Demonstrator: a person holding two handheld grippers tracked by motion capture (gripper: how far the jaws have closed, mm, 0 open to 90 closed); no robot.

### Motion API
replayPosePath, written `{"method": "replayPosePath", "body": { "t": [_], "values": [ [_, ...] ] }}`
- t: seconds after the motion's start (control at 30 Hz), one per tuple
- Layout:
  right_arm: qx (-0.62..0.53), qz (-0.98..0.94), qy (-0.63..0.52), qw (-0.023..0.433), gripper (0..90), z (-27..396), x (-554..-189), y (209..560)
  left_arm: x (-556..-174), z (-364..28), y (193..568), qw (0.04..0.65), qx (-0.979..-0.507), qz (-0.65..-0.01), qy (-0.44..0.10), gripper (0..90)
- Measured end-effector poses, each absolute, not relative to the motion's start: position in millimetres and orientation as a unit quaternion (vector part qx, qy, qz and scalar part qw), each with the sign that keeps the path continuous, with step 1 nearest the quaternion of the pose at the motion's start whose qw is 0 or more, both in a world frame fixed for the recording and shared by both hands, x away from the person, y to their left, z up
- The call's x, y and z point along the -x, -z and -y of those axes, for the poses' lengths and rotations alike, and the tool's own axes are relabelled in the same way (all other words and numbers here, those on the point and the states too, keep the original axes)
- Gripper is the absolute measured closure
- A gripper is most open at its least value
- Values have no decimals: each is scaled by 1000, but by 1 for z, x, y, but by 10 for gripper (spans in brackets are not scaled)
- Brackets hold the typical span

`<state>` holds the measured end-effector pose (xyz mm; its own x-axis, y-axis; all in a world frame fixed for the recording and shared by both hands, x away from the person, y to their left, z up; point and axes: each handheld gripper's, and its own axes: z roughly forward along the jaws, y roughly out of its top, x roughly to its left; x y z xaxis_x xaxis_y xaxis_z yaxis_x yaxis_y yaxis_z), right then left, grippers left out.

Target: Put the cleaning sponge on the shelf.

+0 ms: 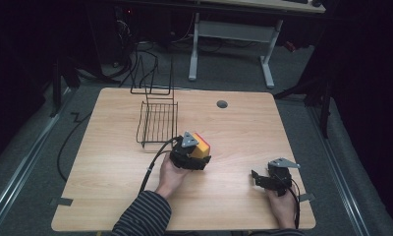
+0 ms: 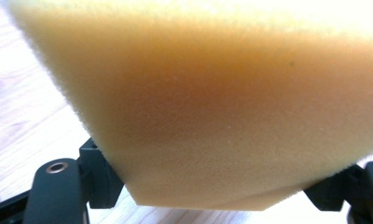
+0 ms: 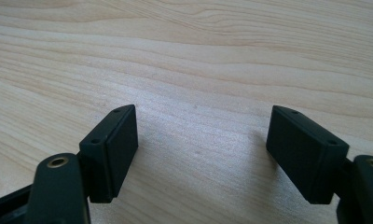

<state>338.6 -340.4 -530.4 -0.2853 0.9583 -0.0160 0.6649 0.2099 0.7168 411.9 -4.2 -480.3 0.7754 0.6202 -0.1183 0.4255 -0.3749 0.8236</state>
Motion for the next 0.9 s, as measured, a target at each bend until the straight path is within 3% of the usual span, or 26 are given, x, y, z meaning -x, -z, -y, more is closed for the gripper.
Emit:
{"method": "replayPosePath", "body": {
  "t": [0.9],
  "values": [
    [-548, -740, -308, 239, 252, 340, -339, 530, -403, -52, 450, 473, -805, -338, -119, 236]
  ]
}}
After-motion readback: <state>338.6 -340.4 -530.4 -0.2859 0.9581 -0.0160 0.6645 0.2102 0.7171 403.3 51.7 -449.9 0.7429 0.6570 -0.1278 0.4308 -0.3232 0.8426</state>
